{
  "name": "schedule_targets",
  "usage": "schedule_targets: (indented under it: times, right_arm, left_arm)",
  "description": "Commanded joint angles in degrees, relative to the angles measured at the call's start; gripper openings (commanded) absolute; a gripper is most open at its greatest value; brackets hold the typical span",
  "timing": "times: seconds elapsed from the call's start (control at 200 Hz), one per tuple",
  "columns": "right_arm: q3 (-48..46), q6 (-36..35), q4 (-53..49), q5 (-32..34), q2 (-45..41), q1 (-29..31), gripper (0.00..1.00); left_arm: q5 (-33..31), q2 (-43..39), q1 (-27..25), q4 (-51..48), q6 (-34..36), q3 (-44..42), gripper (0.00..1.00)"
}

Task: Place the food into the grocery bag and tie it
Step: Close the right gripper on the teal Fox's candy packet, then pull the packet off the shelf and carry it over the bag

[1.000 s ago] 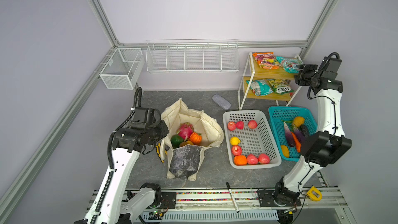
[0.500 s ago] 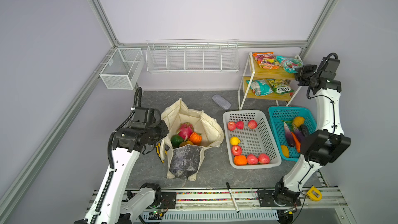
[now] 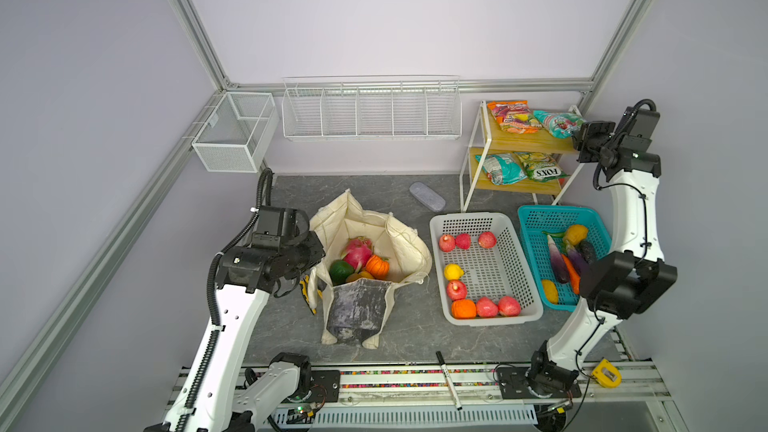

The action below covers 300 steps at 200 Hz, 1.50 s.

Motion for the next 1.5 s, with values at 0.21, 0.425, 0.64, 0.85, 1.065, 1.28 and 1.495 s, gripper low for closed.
schedule_targets:
  times: [0.21, 0.425, 0.64, 0.85, 1.065, 1.28, 1.495]
  right_arm:
    - [5.6, 1.7, 1.9, 1.4, -2.4, -0.3, 0.07]
    - [5.0, 1.2, 2.4, 2.8, -4.6, -0.3, 0.07]
    - [8.1, 1.1, 3.2, 3.0, -4.8, -0.3, 0.07]
    - [14.5, 0.8, 3.1, 3.8, -4.0, -0.3, 0.07]
    - [19.5, 1.5, 3.0, 4.1, -4.1, 0.0, 0.07]
    - [20.6, 1.7, 2.5, 3.7, -6.2, 0.1, 0.07]
    - [18.6, -0.6, 0.5, 0.7, -10.4, 2.3, 0.07]
  left_arm:
    - [0.7, -0.8, 0.4, 0.4, 0.8, 1.3, 0.01]
    - [0.9, -1.3, 0.4, 0.5, 0.8, 1.4, 0.01]
    - [0.9, -1.8, 0.4, 0.4, 0.8, 1.0, 0.01]
    - [1.1, -2.5, 0.4, 0.3, 0.8, 0.0, 0.01]
    - [1.0, -2.6, 0.4, 0.3, 0.8, -0.1, 0.01]
    - [1.1, -2.8, 0.4, 0.2, 0.7, -0.5, 0.01]
    - [1.1, -3.8, 0.4, 0.0, 0.5, -1.1, 0.01]
